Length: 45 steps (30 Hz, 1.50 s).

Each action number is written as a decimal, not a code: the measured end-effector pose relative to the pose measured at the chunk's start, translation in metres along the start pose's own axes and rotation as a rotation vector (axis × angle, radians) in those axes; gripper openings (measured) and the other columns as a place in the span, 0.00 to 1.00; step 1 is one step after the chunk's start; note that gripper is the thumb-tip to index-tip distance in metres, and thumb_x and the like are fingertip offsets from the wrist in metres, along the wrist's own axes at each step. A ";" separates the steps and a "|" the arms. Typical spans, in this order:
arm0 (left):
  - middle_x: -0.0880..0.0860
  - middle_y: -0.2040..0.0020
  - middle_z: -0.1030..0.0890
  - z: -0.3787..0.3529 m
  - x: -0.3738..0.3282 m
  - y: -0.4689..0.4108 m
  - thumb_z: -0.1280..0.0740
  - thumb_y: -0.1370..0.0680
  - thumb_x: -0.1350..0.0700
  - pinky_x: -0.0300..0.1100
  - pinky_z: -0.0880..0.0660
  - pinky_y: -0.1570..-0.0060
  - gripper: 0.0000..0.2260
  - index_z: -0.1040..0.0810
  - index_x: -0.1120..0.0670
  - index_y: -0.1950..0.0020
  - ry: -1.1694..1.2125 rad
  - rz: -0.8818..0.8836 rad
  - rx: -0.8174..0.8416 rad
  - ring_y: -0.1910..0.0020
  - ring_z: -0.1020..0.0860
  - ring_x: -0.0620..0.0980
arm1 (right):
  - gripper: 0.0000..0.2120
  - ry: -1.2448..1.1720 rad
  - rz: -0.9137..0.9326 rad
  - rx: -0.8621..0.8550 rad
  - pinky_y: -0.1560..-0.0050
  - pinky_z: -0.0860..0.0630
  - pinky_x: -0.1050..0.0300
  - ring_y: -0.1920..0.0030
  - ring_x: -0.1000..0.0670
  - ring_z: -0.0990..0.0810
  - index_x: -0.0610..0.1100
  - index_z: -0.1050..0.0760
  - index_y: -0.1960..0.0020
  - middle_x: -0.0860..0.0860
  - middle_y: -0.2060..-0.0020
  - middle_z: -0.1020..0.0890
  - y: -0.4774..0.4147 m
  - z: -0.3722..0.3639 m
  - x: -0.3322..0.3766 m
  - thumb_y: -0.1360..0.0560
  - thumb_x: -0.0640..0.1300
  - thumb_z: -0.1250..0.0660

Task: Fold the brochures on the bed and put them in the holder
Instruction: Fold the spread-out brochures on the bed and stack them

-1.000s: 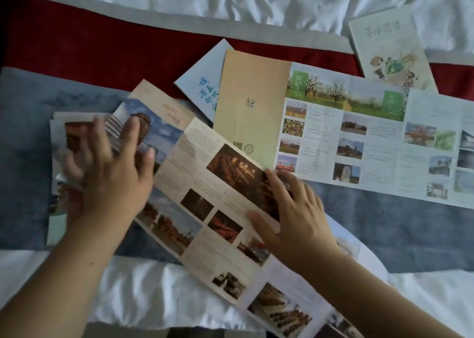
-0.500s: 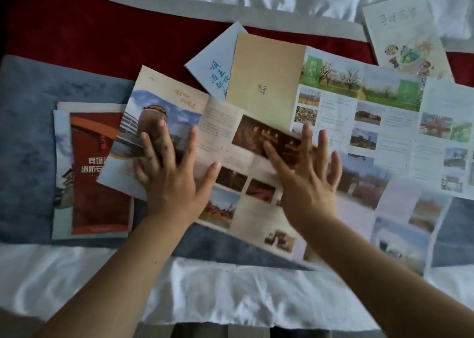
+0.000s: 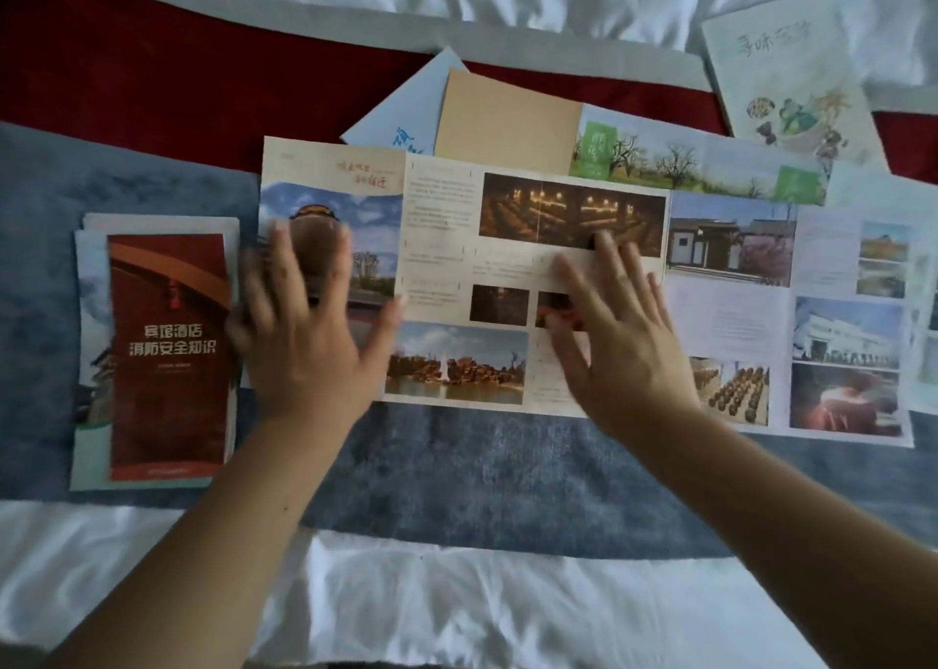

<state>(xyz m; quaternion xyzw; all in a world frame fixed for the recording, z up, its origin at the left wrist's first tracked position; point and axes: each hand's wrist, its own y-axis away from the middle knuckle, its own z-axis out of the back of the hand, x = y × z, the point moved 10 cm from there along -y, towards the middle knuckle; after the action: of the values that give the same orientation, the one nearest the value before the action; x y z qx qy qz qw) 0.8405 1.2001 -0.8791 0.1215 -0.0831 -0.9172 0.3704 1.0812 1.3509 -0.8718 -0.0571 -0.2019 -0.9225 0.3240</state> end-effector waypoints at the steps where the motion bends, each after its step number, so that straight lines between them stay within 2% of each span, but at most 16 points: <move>1: 0.60 0.16 0.53 0.003 0.006 0.001 0.51 0.21 0.27 0.70 0.39 0.30 0.37 0.52 0.41 0.16 0.020 0.010 -0.010 0.19 0.49 0.68 | 0.29 0.011 0.051 0.019 0.20 0.60 0.44 0.17 0.45 0.64 0.59 0.56 0.16 0.49 0.17 0.61 0.009 -0.008 0.006 0.15 0.64 0.55; 3: 0.61 0.16 0.53 0.009 0.010 0.004 0.49 0.21 0.27 0.69 0.37 0.30 0.37 0.53 0.42 0.16 0.054 0.013 -0.016 0.19 0.48 0.68 | 0.31 -0.002 0.110 0.039 0.20 0.61 0.44 0.18 0.46 0.66 0.59 0.58 0.16 0.49 0.16 0.61 0.022 -0.023 0.013 0.15 0.64 0.54; 6: 0.61 0.16 0.51 0.015 -0.003 0.013 0.47 0.22 0.27 0.66 0.42 0.25 0.39 0.53 0.41 0.16 0.151 -0.016 -0.004 0.19 0.48 0.66 | 0.31 -0.060 0.111 0.025 0.21 0.62 0.44 0.18 0.46 0.66 0.59 0.59 0.16 0.51 0.16 0.62 0.028 -0.034 0.012 0.15 0.64 0.53; 10: 0.55 0.15 0.52 0.023 -0.034 0.024 0.41 0.24 0.28 0.59 0.46 0.22 0.42 0.53 0.42 0.16 0.449 -0.111 0.028 0.17 0.50 0.55 | 0.29 -0.111 0.132 0.013 0.21 0.62 0.45 0.18 0.47 0.66 0.61 0.55 0.16 0.53 0.16 0.60 0.023 -0.034 0.012 0.15 0.64 0.54; 15: 0.49 0.15 0.55 0.025 -0.084 0.041 0.40 0.30 0.21 0.65 0.40 0.24 0.49 0.57 0.40 0.17 0.617 -0.120 0.151 0.17 0.50 0.51 | 0.31 -0.134 0.238 0.102 0.18 0.57 0.44 0.17 0.46 0.65 0.55 0.55 0.15 0.47 0.16 0.58 0.024 -0.026 0.012 0.16 0.60 0.53; 19: 0.46 0.16 0.59 0.022 -0.114 0.052 0.36 0.36 0.21 0.67 0.41 0.24 0.53 0.62 0.32 0.20 0.623 -0.065 0.192 0.17 0.53 0.50 | 0.31 -0.253 0.256 0.070 0.17 0.51 0.46 0.17 0.50 0.59 0.47 0.51 0.15 0.48 0.16 0.50 0.031 -0.007 -0.006 0.15 0.49 0.45; 21: 0.45 0.16 0.61 0.018 -0.118 0.054 0.35 0.37 0.21 0.70 0.45 0.24 0.52 0.64 0.27 0.23 0.642 0.014 0.200 0.17 0.57 0.50 | 0.31 -0.353 0.151 0.085 0.19 0.43 0.44 0.17 0.53 0.54 0.50 0.54 0.15 0.51 0.16 0.46 0.035 -0.003 -0.027 0.14 0.47 0.44; 23: 0.45 0.16 0.62 0.015 -0.117 0.056 0.34 0.37 0.22 0.71 0.47 0.24 0.51 0.64 0.25 0.24 0.651 0.094 0.192 0.17 0.58 0.51 | 0.30 -0.527 0.081 0.094 0.22 0.36 0.48 0.19 0.53 0.43 0.58 0.58 0.16 0.54 0.18 0.39 0.040 0.004 -0.042 0.13 0.53 0.48; 25: 0.46 0.16 0.61 0.014 -0.118 0.059 0.33 0.36 0.22 0.70 0.47 0.24 0.52 0.61 0.28 0.21 0.624 0.142 0.168 0.17 0.58 0.52 | 0.27 -0.698 0.068 0.113 0.23 0.39 0.50 0.20 0.54 0.40 0.67 0.57 0.18 0.59 0.20 0.36 0.045 0.010 -0.047 0.14 0.61 0.52; 29: 0.44 0.16 0.51 0.025 -0.128 0.065 0.33 0.34 0.24 0.63 0.39 0.24 0.48 0.52 0.33 0.19 0.689 0.120 0.060 0.17 0.49 0.50 | 0.25 -0.748 0.099 0.193 0.20 0.52 0.47 0.17 0.55 0.55 0.74 0.54 0.21 0.71 0.23 0.46 0.049 0.010 -0.039 0.17 0.68 0.52; 33: 0.42 0.25 0.34 0.039 -0.127 0.069 0.28 0.29 0.33 0.46 0.27 0.32 0.39 0.38 0.37 0.21 0.833 0.141 -0.085 0.27 0.32 0.38 | 0.32 -0.725 0.101 0.216 0.19 0.56 0.43 0.17 0.52 0.60 0.70 0.66 0.21 0.62 0.18 0.52 0.050 0.009 -0.032 0.17 0.67 0.50; 36: 0.41 0.29 0.24 0.048 -0.117 0.063 0.27 0.24 0.42 0.47 0.23 0.37 0.27 0.31 0.34 0.26 0.966 0.181 -0.128 0.33 0.24 0.39 | 0.38 -0.714 0.086 0.208 0.18 0.56 0.40 0.18 0.56 0.61 0.63 0.74 0.21 0.60 0.17 0.60 0.051 0.008 -0.030 0.17 0.66 0.49; 38: 0.43 0.36 0.17 0.053 -0.112 0.054 0.28 0.21 0.48 0.47 0.20 0.42 0.21 0.27 0.31 0.31 1.056 0.177 -0.098 0.39 0.19 0.40 | 0.38 -0.721 0.078 0.187 0.18 0.56 0.38 0.18 0.56 0.62 0.60 0.73 0.20 0.59 0.17 0.61 0.050 0.010 -0.030 0.17 0.66 0.50; 40: 0.43 0.42 0.14 0.056 -0.108 0.044 0.30 0.19 0.53 0.40 0.19 0.49 0.20 0.26 0.31 0.33 1.110 0.159 -0.035 0.43 0.16 0.42 | 0.37 -0.732 0.074 0.171 0.18 0.53 0.36 0.18 0.56 0.61 0.59 0.71 0.19 0.60 0.17 0.61 0.048 0.012 -0.029 0.16 0.65 0.50; 42: 0.44 0.44 0.14 0.053 -0.105 0.036 0.31 0.18 0.60 0.37 0.19 0.53 0.22 0.25 0.34 0.32 1.191 0.165 0.046 0.44 0.15 0.44 | 0.36 -0.753 0.072 0.158 0.19 0.53 0.35 0.18 0.55 0.62 0.60 0.70 0.19 0.62 0.17 0.60 0.046 0.015 -0.027 0.16 0.65 0.51; 45: 0.47 0.42 0.14 0.044 -0.103 0.029 0.33 0.19 0.63 0.39 0.18 0.55 0.23 0.24 0.36 0.32 1.323 0.207 0.177 0.43 0.15 0.47 | 0.35 -0.773 0.077 0.132 0.19 0.57 0.34 0.18 0.53 0.65 0.62 0.69 0.19 0.64 0.18 0.60 0.045 0.020 -0.024 0.17 0.66 0.52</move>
<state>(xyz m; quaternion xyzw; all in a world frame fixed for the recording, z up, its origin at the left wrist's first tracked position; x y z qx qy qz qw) 0.9185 1.2545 -0.8131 0.6787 0.0752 -0.5993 0.4179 1.1276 1.3409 -0.8440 -0.3868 -0.3658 -0.8051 0.2614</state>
